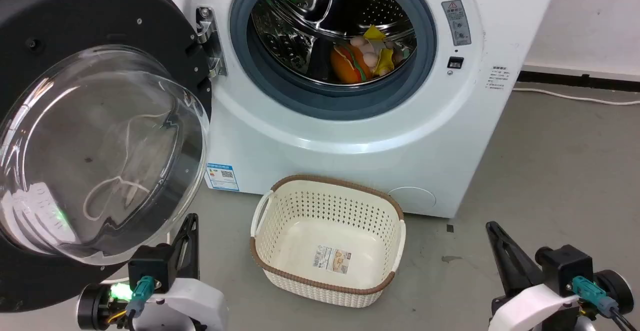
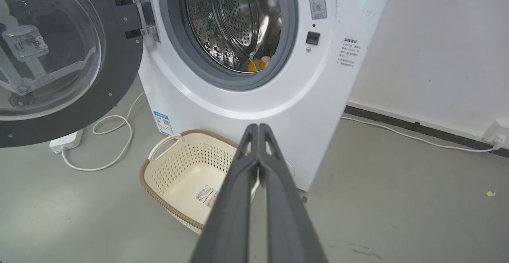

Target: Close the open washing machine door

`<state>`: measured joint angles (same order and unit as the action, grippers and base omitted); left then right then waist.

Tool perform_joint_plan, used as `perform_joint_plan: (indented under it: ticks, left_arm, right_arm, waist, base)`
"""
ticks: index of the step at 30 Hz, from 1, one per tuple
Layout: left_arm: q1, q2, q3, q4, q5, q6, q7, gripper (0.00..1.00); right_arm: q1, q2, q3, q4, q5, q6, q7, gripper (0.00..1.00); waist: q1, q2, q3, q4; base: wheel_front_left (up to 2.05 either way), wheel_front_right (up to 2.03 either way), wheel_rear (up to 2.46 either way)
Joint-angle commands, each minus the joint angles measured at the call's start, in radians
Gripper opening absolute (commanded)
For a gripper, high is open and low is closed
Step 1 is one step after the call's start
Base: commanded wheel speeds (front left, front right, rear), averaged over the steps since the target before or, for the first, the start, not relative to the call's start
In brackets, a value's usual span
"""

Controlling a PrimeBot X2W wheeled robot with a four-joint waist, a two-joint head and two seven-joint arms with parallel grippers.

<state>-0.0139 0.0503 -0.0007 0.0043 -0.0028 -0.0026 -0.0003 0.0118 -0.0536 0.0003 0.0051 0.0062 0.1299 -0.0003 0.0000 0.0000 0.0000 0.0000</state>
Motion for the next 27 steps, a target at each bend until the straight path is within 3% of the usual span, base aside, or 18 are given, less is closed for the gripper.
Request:
perform_joint_plan:
  ticks: [1,27]
  left_arm:
    - [0.014,0.0,0.001,-0.004,0.003,0.003,0.0,0.0]
    - [0.014,0.0,0.001,-0.004,0.003,0.003,0.0,0.0]
  right_arm:
    - [-0.012,0.003,0.0,-0.005,-0.006,0.001,0.0,0.0]
    - [-0.012,0.003,0.0,-0.005,-0.006,0.001,0.0,0.0]
  waist:
    - [0.0,0.0,0.0,0.0]
    - [0.0,0.0,0.0,0.0]
  base:
    - [0.0,0.0,0.0]
    - [0.0,0.0,0.0]
